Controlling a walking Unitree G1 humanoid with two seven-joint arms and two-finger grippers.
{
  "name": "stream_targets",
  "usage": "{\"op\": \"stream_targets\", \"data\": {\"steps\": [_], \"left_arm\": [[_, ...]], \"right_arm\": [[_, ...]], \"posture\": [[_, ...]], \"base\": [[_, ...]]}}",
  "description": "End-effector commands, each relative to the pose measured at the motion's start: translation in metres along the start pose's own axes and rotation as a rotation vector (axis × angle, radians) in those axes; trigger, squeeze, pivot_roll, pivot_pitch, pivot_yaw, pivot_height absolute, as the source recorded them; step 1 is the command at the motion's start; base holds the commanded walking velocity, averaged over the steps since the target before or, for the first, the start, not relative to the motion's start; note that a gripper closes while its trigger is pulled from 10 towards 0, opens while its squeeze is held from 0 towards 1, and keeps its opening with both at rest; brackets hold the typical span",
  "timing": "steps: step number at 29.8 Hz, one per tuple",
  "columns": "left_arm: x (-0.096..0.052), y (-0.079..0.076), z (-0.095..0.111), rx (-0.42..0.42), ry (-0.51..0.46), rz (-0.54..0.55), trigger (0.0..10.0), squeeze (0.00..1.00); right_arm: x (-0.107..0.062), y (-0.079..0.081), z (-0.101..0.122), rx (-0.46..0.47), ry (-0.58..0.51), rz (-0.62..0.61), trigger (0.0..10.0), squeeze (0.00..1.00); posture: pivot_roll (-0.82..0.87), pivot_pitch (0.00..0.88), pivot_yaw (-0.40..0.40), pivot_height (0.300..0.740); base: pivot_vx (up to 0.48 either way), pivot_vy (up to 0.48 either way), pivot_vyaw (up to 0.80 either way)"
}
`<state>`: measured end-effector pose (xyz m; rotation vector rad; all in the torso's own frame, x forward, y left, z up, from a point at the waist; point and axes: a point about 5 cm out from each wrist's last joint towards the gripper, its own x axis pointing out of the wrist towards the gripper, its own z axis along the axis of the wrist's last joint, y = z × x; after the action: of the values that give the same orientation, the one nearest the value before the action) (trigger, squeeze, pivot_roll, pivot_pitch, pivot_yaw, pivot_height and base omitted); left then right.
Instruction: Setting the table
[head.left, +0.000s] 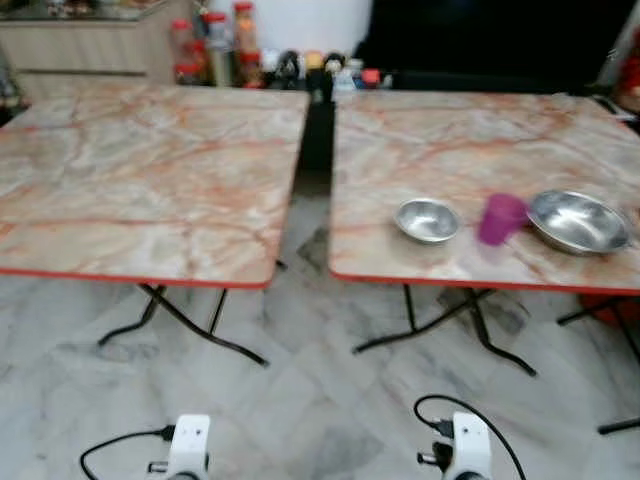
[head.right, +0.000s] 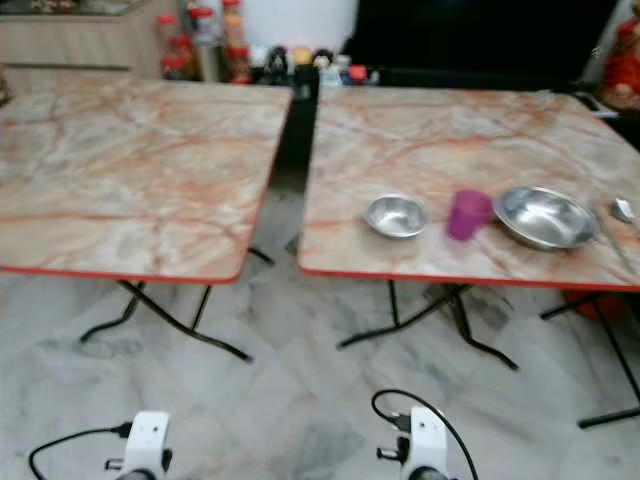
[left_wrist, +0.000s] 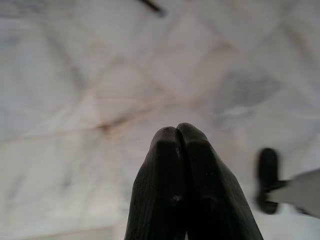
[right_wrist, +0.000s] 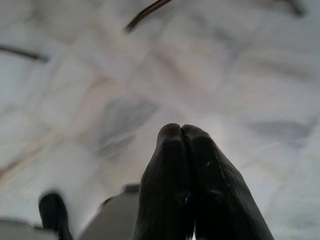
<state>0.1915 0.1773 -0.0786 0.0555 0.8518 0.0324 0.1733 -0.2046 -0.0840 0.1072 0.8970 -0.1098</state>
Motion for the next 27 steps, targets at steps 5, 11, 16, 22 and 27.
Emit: {"op": "stream_targets", "data": {"steps": [5, 11, 16, 22, 27], "left_arm": [[-0.0006, 0.0125, -0.0009, -0.013, 0.009, 0.033, 10.0, 0.00], [-0.0015, 0.0132, -0.0038, -0.021, 0.012, 0.037, 10.0, 0.00], [-0.0020, 0.0117, -0.0059, -0.026, 0.015, 0.036, 10.0, 0.00], [-0.0018, 0.0109, -0.0054, -0.021, 0.014, 0.034, 10.0, 0.00], [-0.0012, 0.0091, -0.0034, -0.015, 0.010, 0.031, 10.0, 0.00]], "right_arm": [[0.0017, 0.0051, 0.0054, 0.002, -0.019, 0.008, 10.0, 0.00], [0.0012, 0.0048, 0.0037, -0.002, -0.018, 0.007, 10.0, 0.00], [0.0010, 0.0042, 0.0032, -0.007, -0.016, 0.004, 10.0, 0.00], [0.0012, 0.0030, 0.0050, -0.003, -0.022, -0.002, 10.0, 0.00], [0.0010, 0.0005, 0.0057, -0.008, -0.024, -0.009, 10.0, 0.00]], "posture": [[-0.05, 0.045, -0.049, 0.740], [-0.05, 0.052, -0.051, 0.740], [-0.05, 0.053, -0.054, 0.740], [-0.05, 0.047, -0.053, 0.740], [-0.05, 0.039, -0.055, 0.740]], "base": [[0.000, -0.417, 0.00], [0.000, -0.410, 0.00], [0.000, -0.408, 0.00], [0.000, -0.407, 0.00], [0.000, -0.366, 0.00]]}}
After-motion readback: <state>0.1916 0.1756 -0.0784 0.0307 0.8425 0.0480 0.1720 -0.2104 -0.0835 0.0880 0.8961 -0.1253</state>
